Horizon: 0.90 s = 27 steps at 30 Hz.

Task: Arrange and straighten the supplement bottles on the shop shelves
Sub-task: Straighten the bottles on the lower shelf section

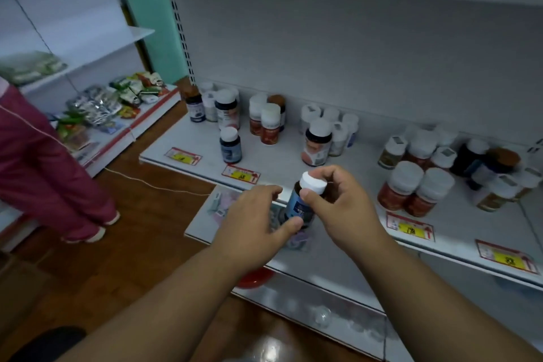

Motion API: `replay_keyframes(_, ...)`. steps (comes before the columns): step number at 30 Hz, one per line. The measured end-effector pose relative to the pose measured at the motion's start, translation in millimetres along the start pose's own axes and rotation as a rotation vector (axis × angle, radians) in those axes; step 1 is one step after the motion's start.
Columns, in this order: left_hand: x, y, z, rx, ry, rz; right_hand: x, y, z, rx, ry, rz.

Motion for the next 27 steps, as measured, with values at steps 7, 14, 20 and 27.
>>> replay_keyframes(7, -10, -47, -52, 0.087, 0.097, -0.113, 37, 4, -71, -0.054, 0.099, 0.179)
replay_keyframes(14, -52, -96, -107, 0.168, 0.179, -0.225, 85, 10, -140, -0.021, 0.086, 0.34)
replay_keyframes(20, -62, -146, -152, 0.258, -0.031, -0.367, 121, 24, -161, -0.023, 0.104, 0.581)
replay_keyframes(27, -54, -174, -190, 0.469, -0.311, -0.429, 150, 19, -163, 0.078, 0.199, 0.552)
Point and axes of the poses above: each hand's wrist, its own z-axis away from the middle knuckle, its own x-axis out of the palm, y = z × x, the point moved 1 cm from there along -z, towards the middle knuckle, and after that the axes turned 3 degrees about x, right-handed, at the moved point
